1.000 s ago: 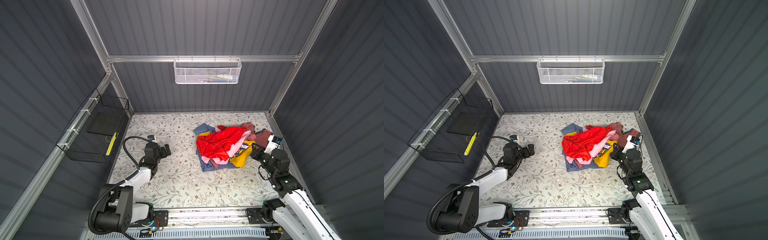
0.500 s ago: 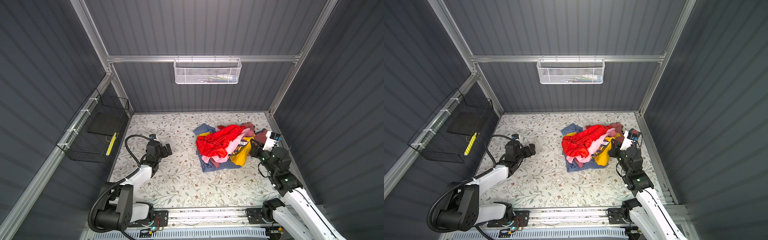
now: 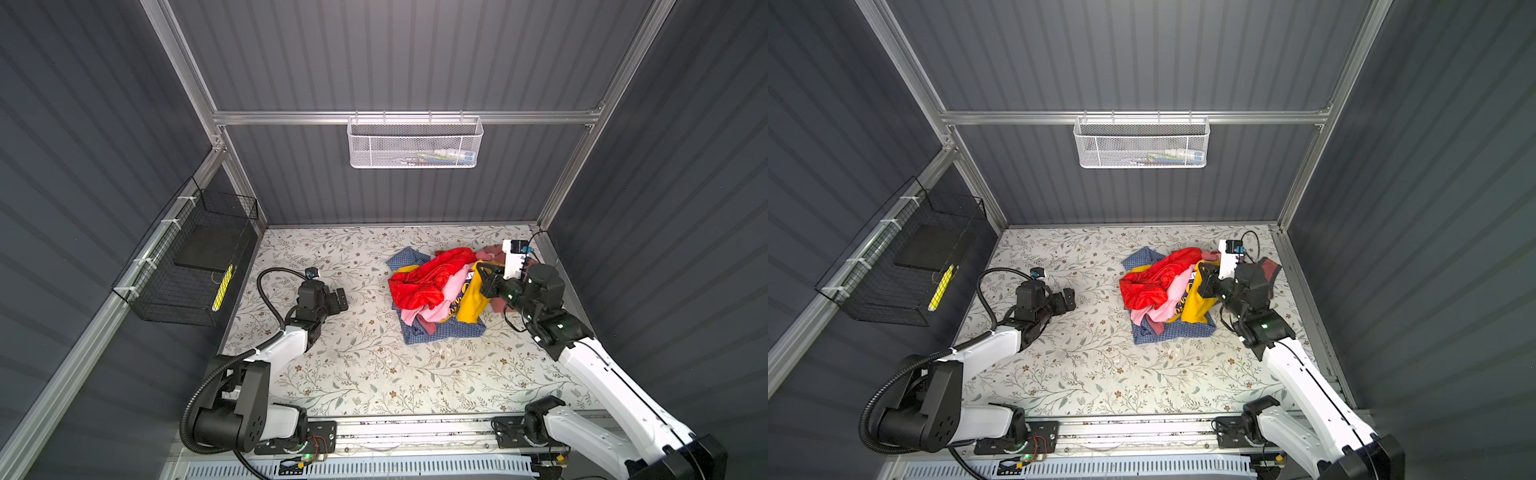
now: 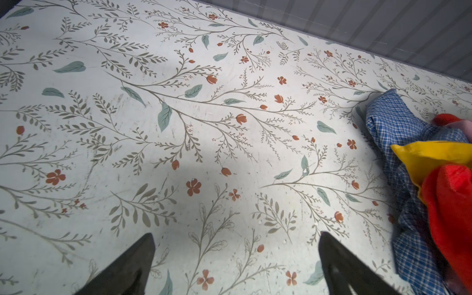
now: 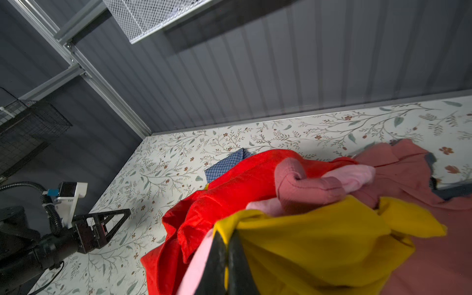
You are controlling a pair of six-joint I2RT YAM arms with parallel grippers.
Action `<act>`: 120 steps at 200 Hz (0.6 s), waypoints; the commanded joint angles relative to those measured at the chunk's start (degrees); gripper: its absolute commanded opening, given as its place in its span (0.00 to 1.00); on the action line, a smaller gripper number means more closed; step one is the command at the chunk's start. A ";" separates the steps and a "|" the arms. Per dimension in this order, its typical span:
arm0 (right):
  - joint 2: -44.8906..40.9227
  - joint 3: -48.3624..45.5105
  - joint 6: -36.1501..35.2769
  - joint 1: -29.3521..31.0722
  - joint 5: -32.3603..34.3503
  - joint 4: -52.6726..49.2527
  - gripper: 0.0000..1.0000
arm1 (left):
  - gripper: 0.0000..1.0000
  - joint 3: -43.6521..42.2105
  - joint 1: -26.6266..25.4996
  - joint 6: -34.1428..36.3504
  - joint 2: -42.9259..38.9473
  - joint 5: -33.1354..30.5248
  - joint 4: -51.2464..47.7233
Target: Pick out a specific cloth from the pile
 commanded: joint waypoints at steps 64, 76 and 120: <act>25.38 17.90 -6.98 9.04 -1.24 -3.40 0.00 | 1.00 1.19 -0.57 1.38 0.25 1.09 -1.05; 28.42 19.78 -6.50 9.44 -1.35 -3.02 0.00 | 1.00 0.87 -0.61 1.26 -0.05 1.25 -1.05; 38.72 26.86 -5.77 10.08 -3.35 -5.85 0.00 | 1.00 0.09 -0.70 0.69 -0.87 1.46 -1.14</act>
